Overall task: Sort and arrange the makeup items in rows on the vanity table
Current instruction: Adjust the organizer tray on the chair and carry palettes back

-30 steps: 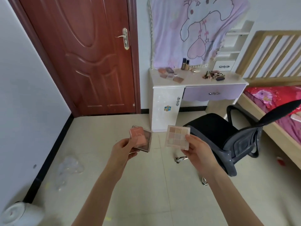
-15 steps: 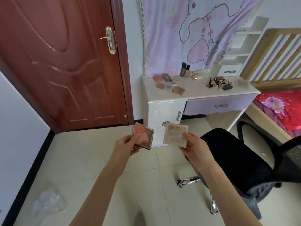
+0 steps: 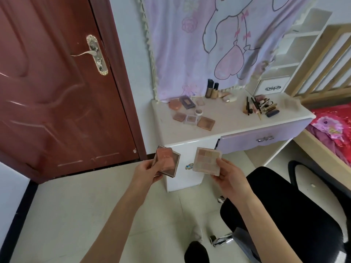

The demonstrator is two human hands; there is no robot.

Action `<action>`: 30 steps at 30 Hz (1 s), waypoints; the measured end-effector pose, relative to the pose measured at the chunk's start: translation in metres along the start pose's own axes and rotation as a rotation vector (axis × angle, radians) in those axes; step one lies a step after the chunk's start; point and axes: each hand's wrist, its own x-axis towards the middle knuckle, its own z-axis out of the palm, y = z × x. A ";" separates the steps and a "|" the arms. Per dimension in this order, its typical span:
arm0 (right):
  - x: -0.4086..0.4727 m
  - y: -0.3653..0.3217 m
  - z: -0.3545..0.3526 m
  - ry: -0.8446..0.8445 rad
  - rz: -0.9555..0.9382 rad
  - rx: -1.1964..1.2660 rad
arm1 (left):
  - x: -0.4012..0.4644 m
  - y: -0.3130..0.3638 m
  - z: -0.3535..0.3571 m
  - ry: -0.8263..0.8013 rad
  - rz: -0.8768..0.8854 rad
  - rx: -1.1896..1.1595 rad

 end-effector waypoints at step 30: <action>0.362 -0.007 0.011 0.372 0.308 -0.539 | 0.342 -0.019 0.053 0.175 -0.463 0.223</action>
